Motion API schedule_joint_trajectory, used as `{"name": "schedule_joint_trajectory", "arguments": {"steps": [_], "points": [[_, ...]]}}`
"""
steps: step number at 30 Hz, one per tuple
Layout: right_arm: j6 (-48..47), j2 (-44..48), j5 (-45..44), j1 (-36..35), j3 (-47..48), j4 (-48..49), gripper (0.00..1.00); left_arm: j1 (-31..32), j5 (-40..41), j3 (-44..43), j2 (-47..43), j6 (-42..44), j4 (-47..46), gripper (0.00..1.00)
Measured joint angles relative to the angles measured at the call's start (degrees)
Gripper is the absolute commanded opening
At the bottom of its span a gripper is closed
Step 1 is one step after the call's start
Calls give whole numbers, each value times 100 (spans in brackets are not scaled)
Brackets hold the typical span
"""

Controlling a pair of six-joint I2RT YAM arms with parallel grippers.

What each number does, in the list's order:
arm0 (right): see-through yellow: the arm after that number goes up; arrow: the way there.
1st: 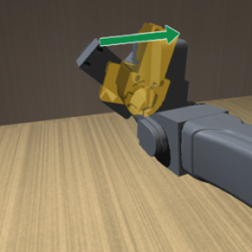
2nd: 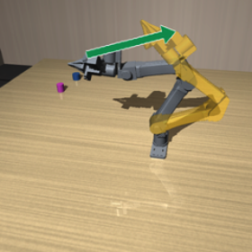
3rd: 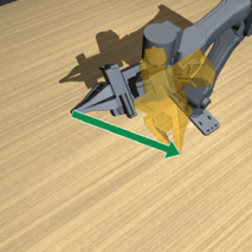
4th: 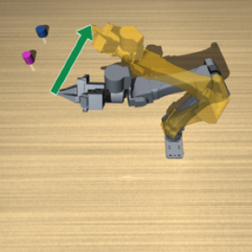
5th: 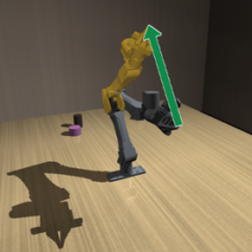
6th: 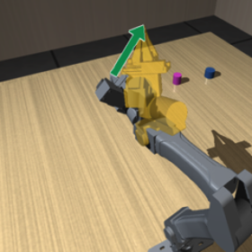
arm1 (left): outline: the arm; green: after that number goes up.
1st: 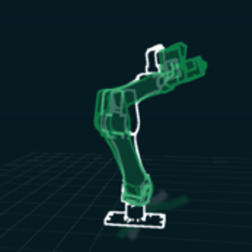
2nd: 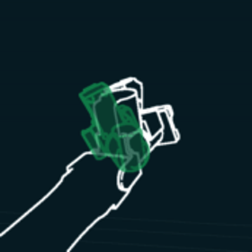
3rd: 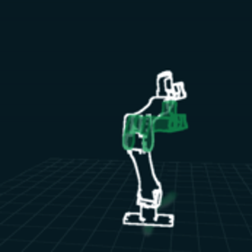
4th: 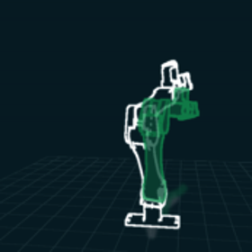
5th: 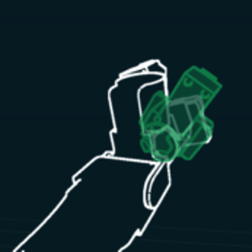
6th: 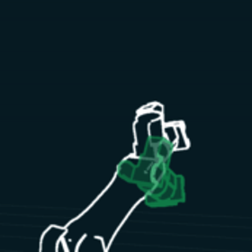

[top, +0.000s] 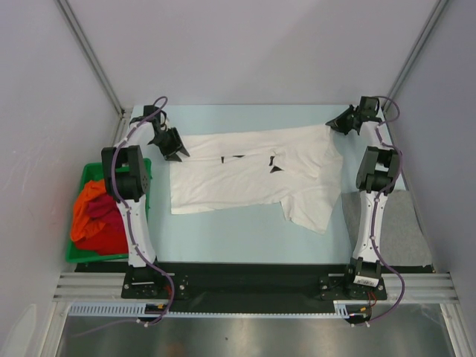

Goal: Fold and stack the t-shirts
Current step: Fold the tshirt

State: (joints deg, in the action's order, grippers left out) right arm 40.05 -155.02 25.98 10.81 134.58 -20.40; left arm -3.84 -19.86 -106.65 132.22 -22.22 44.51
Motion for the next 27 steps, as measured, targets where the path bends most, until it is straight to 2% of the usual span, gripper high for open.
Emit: {"name": "schedule_joint_trajectory", "arguments": {"steps": [3, 4, 8, 10, 13, 18, 22, 27], "points": [[4, -109, 20, 0, 249, -107, 27, 4, 35, -26, 0, 50, 13, 52], [2, -111, 4, -2, 326, -160, 42, 9, 72, -39, -2, 79, 15, 52], [11, -105, -203, 42, 688, -466, 58, 92, 531, -2, -149, 190, 15, 55], [-20, 9, -308, 168, 730, -841, 67, 203, 968, 323, -529, 236, -11, 57], [-136, 236, -431, 380, 730, -1390, 73, 358, 1325, 938, -1202, 245, -122, 58], [-511, 1137, -831, 763, 369, -2350, 84, 737, 1668, 2494, -2951, 109, -308, 58], [-925, 2721, -1325, 734, -1141, -2612, 88, 879, 1880, 3884, -4317, -293, -389, 57], [-1281, 4782, -1478, -205, -3414, -2474, 89, 874, 2192, 5388, -5510, -984, -457, 56]]}}
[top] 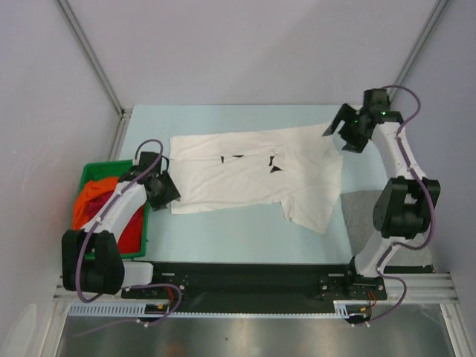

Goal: Fold and stack the t-shirts
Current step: Fold the tshirt

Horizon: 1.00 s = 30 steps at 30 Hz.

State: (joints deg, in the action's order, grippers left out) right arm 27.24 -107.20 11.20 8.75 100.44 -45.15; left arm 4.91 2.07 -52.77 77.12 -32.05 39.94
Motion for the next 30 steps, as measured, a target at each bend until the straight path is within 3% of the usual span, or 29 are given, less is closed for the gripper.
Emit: {"name": "schedule_joint_trajectory", "arguments": {"steps": [5, 13, 20, 25, 30], "points": [[-85, 1696, 376, -1119, -2149, 293, 88, 0, 109, 831, -446, -678, -44, 54], [-72, 3348, 739, -1252, -4347, 400, 86, -28, 348, 1366, -398, -1585, -501, 46], [-83, 4487, 820, -1257, -5051, 271, 85, -46, 468, 1475, -105, -1939, -804, 46], [-83, 4640, 859, -1266, -5324, 210, 86, -57, 518, 1484, 42, -1976, -953, 45], [-79, 4603, 881, -1276, -5530, 212, 86, -83, 520, 1464, 146, -1985, -1154, 30]]}}
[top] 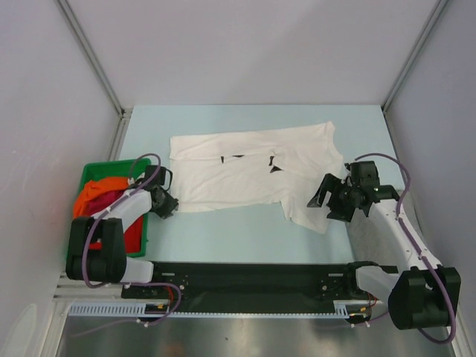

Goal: Fold and stack the t-shirts
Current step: Fold the tshirt

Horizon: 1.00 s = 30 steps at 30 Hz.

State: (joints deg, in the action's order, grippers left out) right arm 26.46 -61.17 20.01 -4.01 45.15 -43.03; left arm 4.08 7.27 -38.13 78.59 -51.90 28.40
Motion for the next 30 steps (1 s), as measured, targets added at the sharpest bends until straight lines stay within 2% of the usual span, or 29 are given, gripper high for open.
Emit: {"name": "schedule_joint_trajectory", "arguments": {"steps": [2, 4, 5, 13, 14, 17, 19, 26, 30], "points": [[2, -63, -2, -2, -81, 0, 87, -9, -7, -26, 74, 46, -96, 18], [7, -146, -2, -2, -170, 4, 86, -13, -37, -63, 166, 92, -199, 12], [26, -201, -4, -2, -216, 4, 86, -13, -55, -81, 197, 129, -229, 1], [332, -890, -232, 33, -310, 28, 73, -13, -146, -146, 227, 411, -219, 0], [380, -990, -282, 63, -310, 48, 66, -13, -162, -146, 214, 442, -199, 0], [498, -1318, -424, 146, -310, 162, 64, -9, -264, -144, 136, 546, -39, 0], [529, -1532, -511, 179, -308, 251, 52, 0, -326, -144, 44, 623, 55, 0], [562, -1880, -846, 271, -302, 361, 45, 31, -542, -146, -254, 949, 243, 0], [625, -1893, -1003, 304, -308, 369, 45, 31, -605, -197, -275, 1099, 273, 0]]}}
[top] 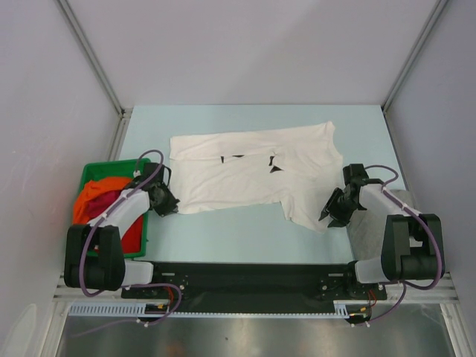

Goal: Fold and stack the t-shirts
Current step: Fold the tshirt

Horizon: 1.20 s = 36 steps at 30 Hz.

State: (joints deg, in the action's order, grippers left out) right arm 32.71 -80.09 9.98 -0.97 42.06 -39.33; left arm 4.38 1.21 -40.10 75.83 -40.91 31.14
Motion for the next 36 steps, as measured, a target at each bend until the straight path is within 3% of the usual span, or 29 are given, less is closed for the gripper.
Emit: {"name": "schedule_joint_trajectory", "arguments": {"steps": [10, 15, 18, 21, 24, 36], "points": [[63, -181, -153, 35, -81, 129, 45, 0, -15, -164, 87, 225, 37, 0], [79, -240, -155, 35, -81, 160, 37, 0, -15, -166, 87, 256, 55, 0], [101, -254, -149, 33, -81, 190, 30, 0, -15, -166, 83, 278, 79, 0], [136, -269, -164, 22, -92, 260, 11, 0, -15, -166, 17, 306, 109, 0], [140, -289, -162, 17, -96, 334, 0, 0, -15, -166, -83, 345, 114, 0], [116, 452, -402, 15, -153, -57, 0, 0, 7, -35, -544, 345, 190, 0]]}}
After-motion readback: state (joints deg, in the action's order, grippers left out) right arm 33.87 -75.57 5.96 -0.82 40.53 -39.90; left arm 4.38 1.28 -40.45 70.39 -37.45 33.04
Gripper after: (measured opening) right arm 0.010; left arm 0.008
